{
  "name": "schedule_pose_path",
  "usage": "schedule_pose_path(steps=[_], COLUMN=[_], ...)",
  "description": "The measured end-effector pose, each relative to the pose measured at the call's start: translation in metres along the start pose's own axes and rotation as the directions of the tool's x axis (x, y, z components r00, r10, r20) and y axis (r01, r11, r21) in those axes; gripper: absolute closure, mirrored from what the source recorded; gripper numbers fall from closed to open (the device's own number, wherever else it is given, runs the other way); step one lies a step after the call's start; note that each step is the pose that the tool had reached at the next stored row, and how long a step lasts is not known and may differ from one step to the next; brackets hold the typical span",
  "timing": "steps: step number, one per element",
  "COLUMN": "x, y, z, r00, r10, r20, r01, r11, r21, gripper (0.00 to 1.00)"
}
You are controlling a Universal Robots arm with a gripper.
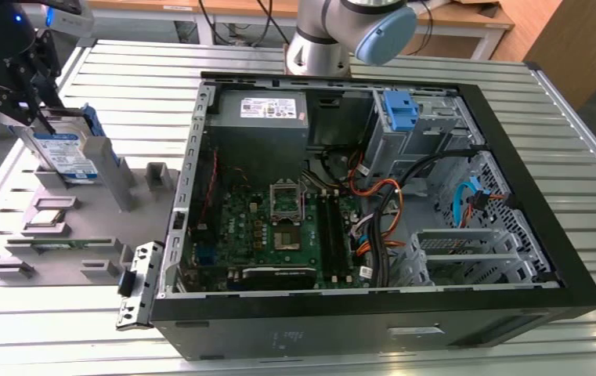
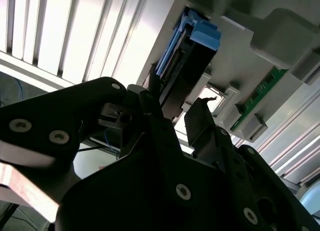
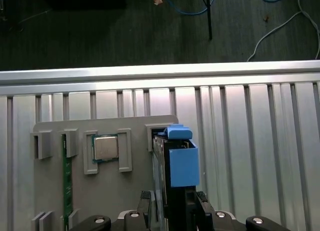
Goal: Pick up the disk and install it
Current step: 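Pick up the disk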
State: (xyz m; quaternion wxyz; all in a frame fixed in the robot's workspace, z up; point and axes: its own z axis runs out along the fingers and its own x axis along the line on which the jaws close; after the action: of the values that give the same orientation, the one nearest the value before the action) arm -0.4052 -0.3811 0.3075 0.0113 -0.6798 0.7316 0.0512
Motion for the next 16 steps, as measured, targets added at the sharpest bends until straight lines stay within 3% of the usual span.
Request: schedule_pose_path(steps=[16], x=[0.0002], y=[-0.0008], z=[0.0064], r00=[0.9995], r10=[-0.032], r20=[0.0001], r01=[0.032], r11=[0.9995], r21=[-0.0028], gripper=[0.53])
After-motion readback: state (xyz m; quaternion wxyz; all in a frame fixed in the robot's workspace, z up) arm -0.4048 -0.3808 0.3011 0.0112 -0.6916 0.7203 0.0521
